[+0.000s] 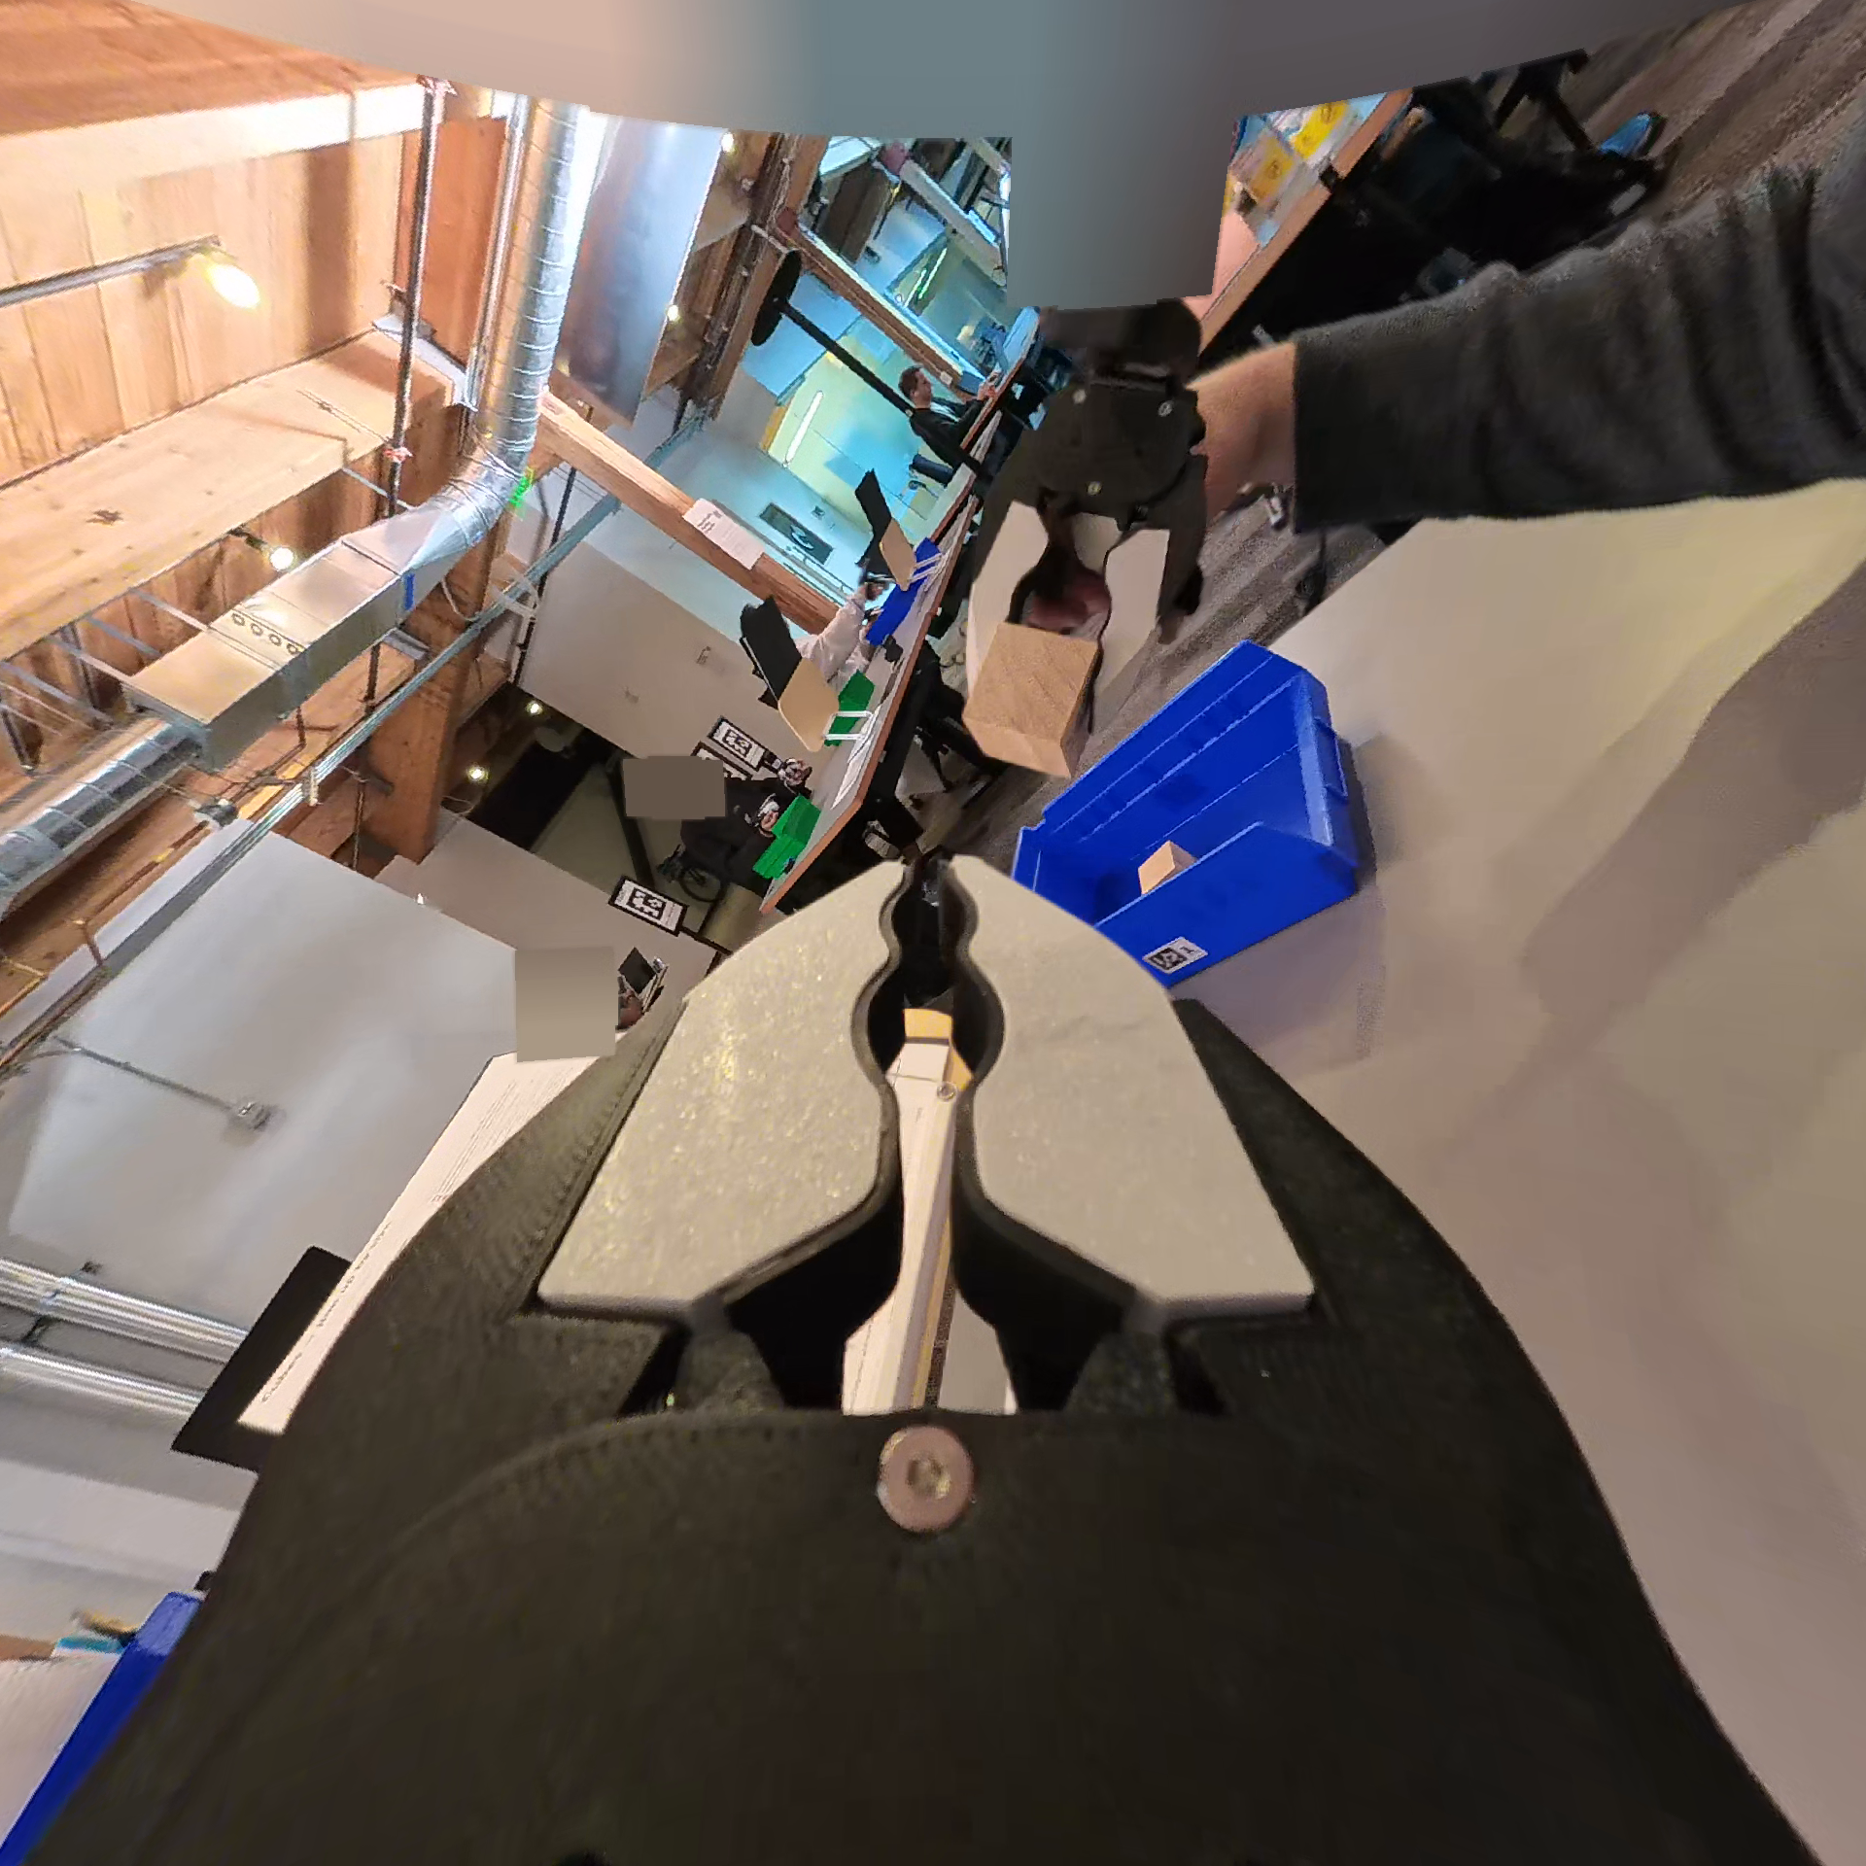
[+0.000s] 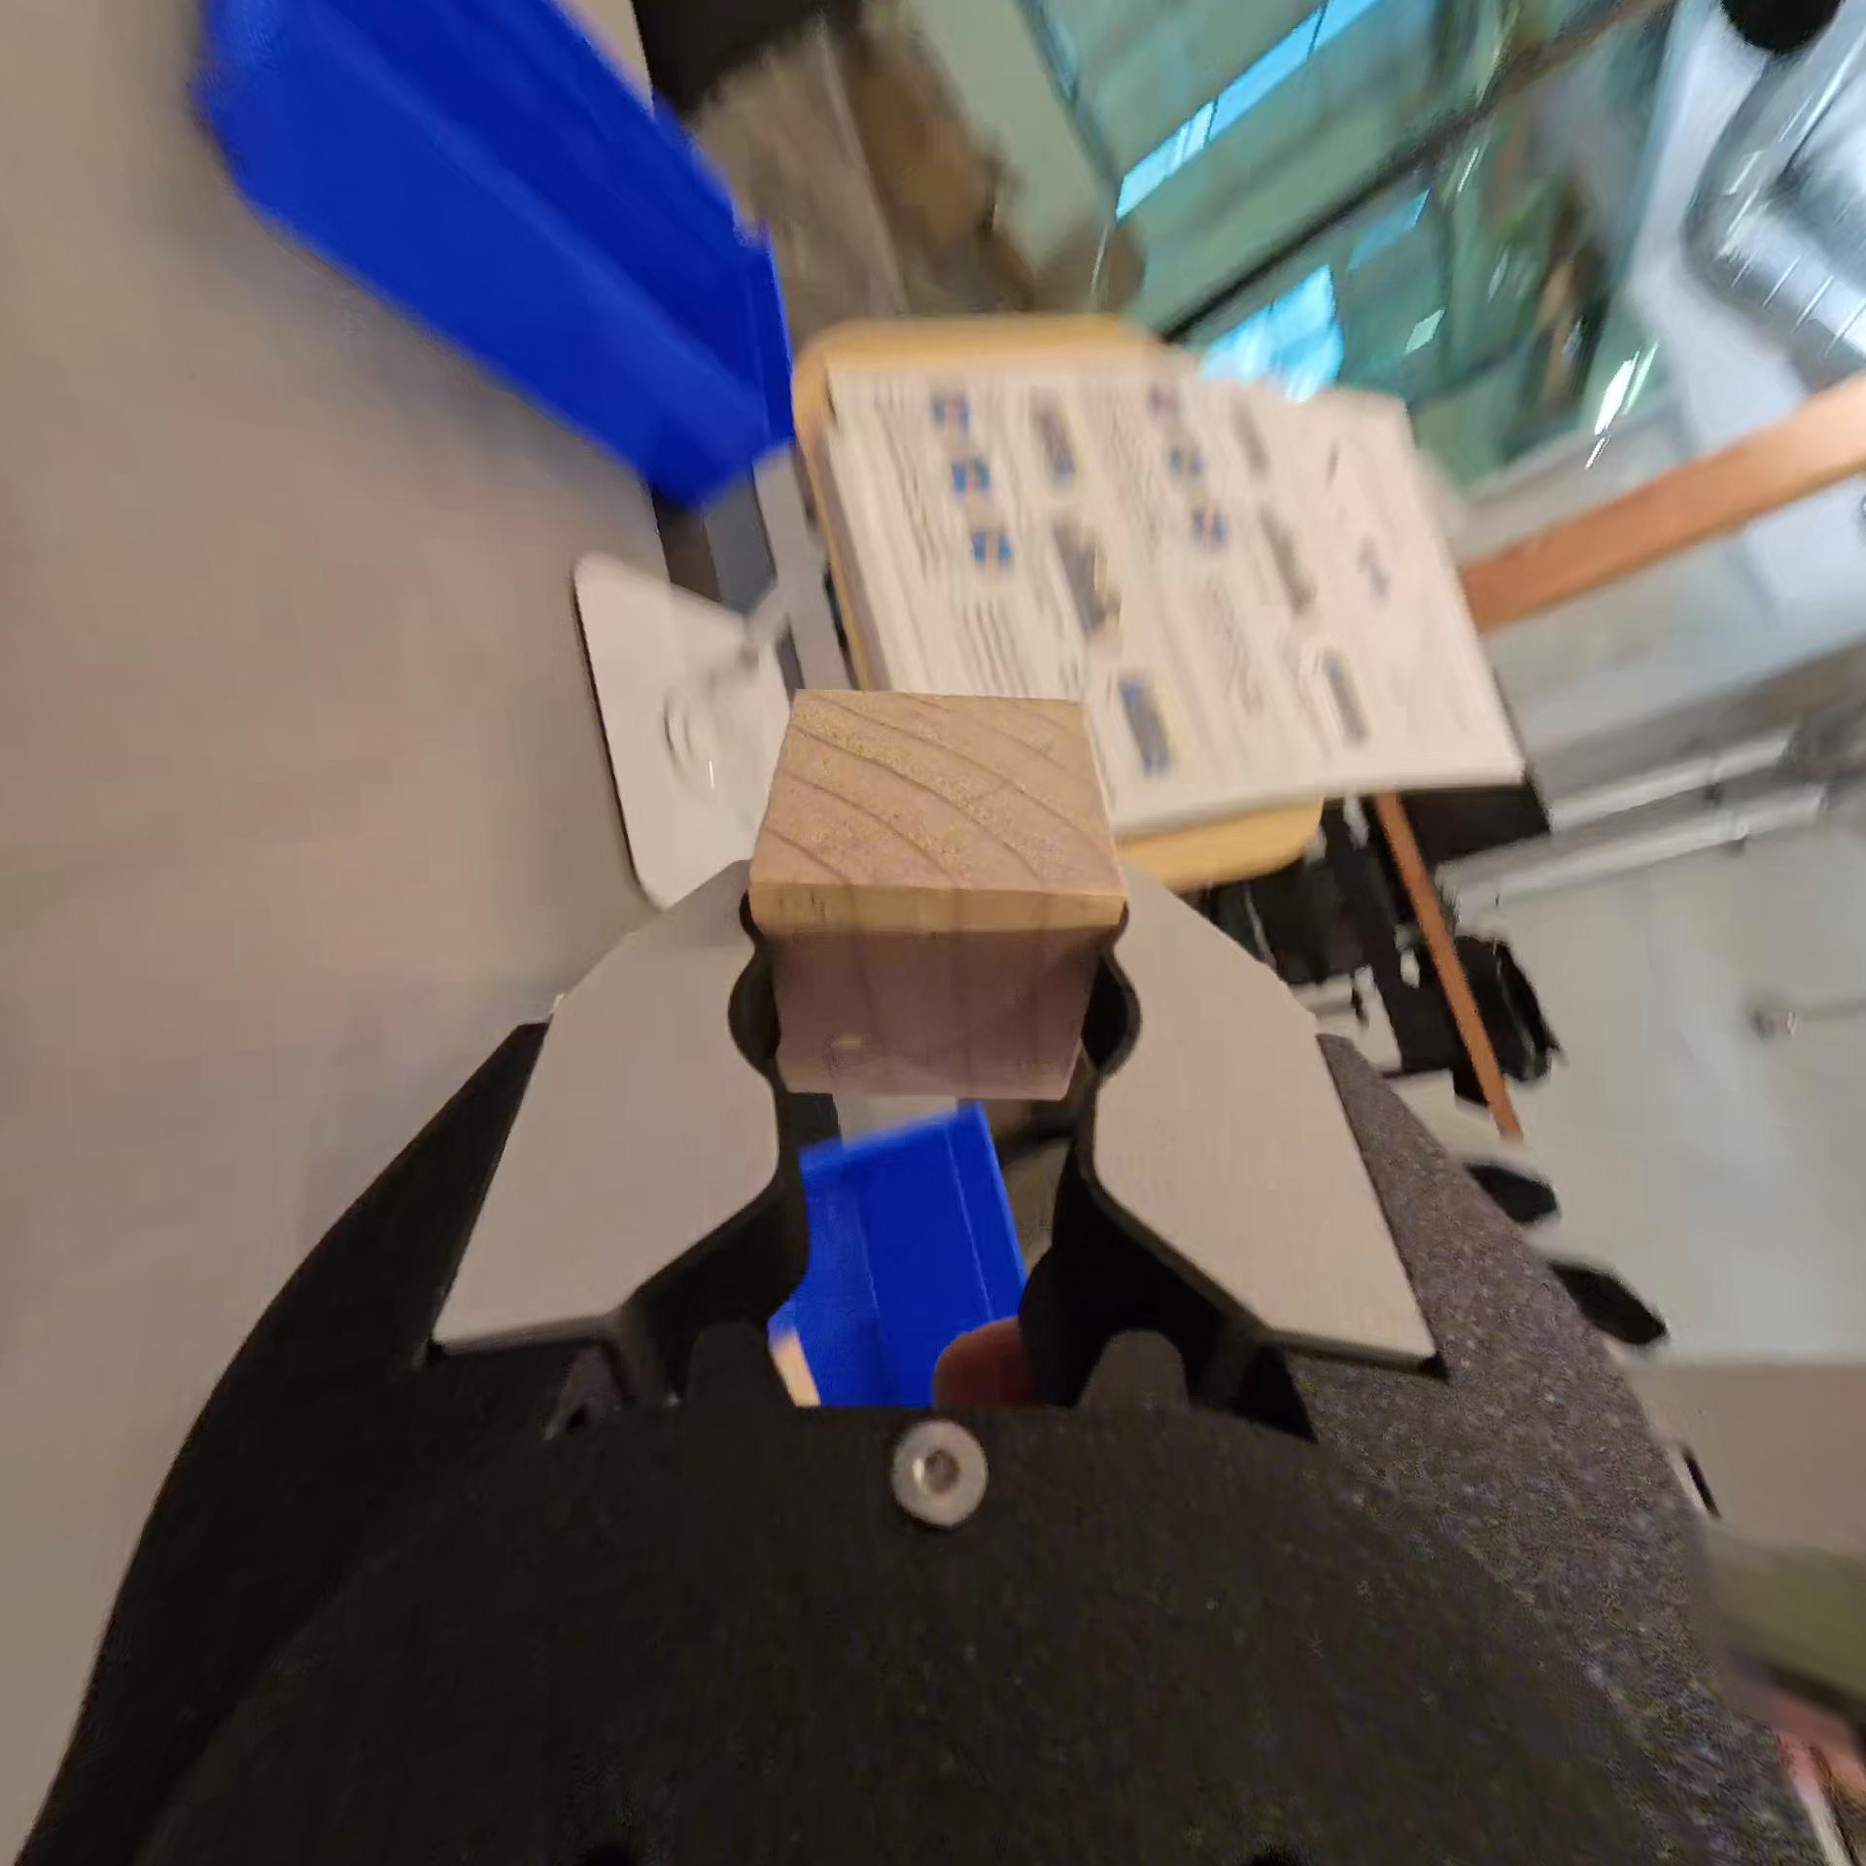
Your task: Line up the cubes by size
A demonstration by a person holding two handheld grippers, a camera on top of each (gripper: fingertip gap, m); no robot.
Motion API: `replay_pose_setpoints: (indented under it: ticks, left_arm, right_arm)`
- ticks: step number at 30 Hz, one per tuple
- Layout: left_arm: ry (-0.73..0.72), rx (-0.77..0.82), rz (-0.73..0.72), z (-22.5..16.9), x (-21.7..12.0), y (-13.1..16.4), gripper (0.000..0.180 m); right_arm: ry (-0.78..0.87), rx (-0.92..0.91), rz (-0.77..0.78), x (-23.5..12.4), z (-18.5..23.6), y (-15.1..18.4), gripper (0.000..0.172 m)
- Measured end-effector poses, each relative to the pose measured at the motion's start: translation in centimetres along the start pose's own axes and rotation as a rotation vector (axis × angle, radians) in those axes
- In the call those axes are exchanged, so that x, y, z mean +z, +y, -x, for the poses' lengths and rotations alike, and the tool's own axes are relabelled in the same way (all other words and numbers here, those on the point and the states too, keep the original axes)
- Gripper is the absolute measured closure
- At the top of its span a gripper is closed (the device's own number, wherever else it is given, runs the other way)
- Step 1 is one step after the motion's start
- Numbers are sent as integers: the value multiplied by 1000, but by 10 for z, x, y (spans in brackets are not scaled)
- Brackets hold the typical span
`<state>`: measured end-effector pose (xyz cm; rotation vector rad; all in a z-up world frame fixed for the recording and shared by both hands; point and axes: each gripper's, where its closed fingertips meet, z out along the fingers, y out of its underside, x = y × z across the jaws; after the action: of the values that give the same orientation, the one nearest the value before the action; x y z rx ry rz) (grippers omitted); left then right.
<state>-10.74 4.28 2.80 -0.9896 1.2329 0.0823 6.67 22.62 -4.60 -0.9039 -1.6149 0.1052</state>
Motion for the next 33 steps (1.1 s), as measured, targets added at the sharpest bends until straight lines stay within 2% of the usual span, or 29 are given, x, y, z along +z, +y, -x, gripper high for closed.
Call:
replay_pose_setpoints:
  ticks: [6, 14, 21, 33]
  left_arm:
    - [-23, -6, 18, 6, -4, 5, 180]
    - [-17, 8, 66, 5, -3, 13, 180]
    - [-39, 2, 60, 9, -2, 15, 179]
    - [-32, 4, 82, 9, -2, 21, 180]
  right_arm:
    - [-235, 29, 478, -13, -4, 134, 113]
    - [-494, 14, 810, -9, 19, 248, 113]
    - [-635, -12, 963, -11, 35, 296, 113]
    - [-766, -46, 1051, 1, 56, 332, 112]
